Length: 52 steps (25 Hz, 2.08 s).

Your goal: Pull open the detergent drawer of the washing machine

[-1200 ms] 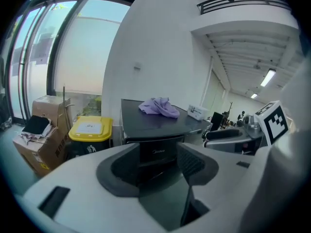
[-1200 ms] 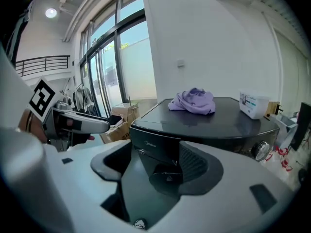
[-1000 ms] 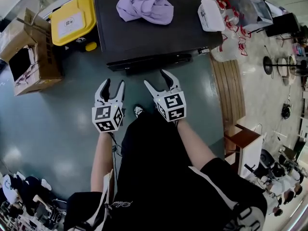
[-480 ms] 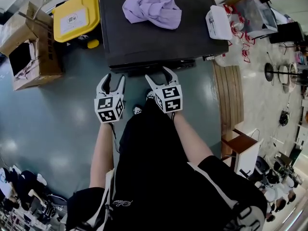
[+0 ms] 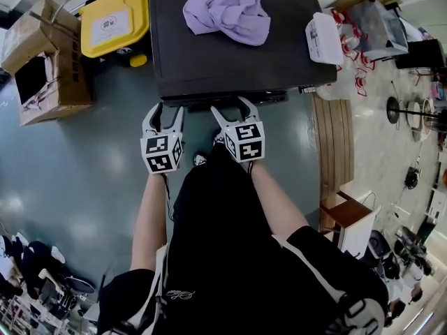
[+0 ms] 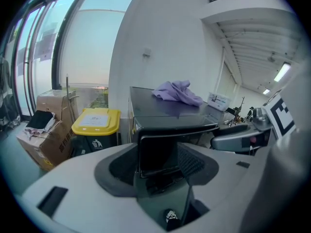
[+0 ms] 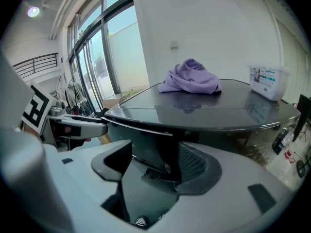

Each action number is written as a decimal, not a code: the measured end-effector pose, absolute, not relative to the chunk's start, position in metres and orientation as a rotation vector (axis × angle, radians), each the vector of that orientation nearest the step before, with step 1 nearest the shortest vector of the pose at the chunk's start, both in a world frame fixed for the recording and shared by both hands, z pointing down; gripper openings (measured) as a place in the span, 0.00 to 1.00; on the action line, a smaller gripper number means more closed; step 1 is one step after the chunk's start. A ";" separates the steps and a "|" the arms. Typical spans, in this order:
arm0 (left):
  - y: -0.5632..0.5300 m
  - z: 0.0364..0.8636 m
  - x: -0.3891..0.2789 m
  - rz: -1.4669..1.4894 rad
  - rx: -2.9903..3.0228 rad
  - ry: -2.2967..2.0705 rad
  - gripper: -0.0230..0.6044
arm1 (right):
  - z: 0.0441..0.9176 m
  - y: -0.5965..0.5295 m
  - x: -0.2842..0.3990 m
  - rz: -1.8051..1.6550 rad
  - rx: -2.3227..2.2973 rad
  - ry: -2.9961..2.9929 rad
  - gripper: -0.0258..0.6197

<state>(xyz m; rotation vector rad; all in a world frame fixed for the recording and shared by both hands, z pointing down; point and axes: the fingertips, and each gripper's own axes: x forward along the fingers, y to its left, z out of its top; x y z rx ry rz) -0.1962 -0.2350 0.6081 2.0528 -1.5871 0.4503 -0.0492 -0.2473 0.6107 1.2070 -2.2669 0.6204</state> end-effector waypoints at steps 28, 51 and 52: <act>-0.240 0.618 -0.191 0.528 1.999 -1.631 0.43 | 0.613 -0.253 -0.045 0.667 1.256 -2.214 0.32; -0.226 0.620 -0.191 0.533 2.128 -1.501 0.42 | 0.618 -0.235 -0.050 0.514 1.060 -2.287 0.38; -0.227 0.620 -0.190 0.521 2.143 -1.483 0.43 | 0.619 -0.235 -0.053 0.506 1.031 -2.303 0.42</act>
